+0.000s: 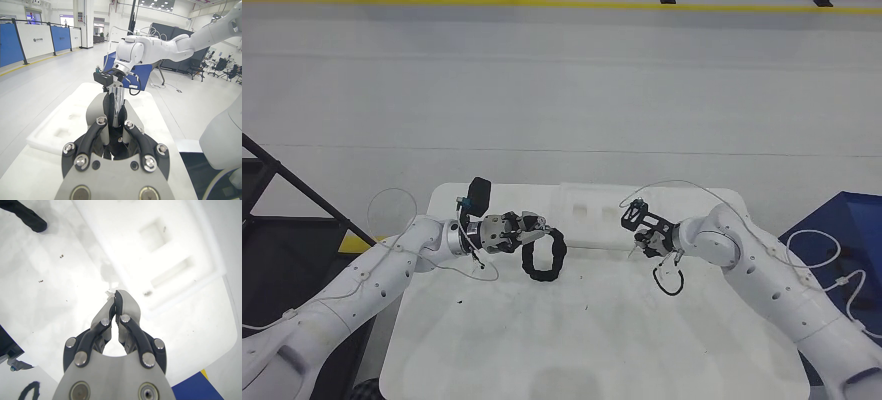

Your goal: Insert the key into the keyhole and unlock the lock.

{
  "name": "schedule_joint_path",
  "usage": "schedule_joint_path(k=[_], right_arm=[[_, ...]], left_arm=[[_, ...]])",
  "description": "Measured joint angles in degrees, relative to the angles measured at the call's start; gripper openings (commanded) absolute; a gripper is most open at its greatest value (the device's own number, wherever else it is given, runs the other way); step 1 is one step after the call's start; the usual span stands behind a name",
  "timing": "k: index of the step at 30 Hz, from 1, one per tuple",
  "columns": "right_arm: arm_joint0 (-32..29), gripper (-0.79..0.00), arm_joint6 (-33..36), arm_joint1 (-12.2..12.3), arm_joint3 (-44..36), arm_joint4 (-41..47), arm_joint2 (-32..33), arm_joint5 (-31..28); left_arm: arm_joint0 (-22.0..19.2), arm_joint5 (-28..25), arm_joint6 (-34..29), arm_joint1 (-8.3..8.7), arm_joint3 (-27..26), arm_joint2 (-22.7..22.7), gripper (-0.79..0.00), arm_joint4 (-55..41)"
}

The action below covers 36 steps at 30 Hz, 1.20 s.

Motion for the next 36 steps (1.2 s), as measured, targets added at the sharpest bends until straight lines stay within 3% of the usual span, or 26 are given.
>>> schedule_joint_path(k=[14,36], right_arm=[[3.8,-0.785,-2.4,-0.4,7.5,-0.3,2.8,-3.6],[7.0,-0.785,-7.6,-4.1,16.8,0.0,-0.8,-6.5]], left_arm=[[0.0,0.0,0.0,0.00,0.0,0.0,-0.785,0.0],[0.0,0.0,0.0,0.00,0.0,0.0,-0.785,0.0]])
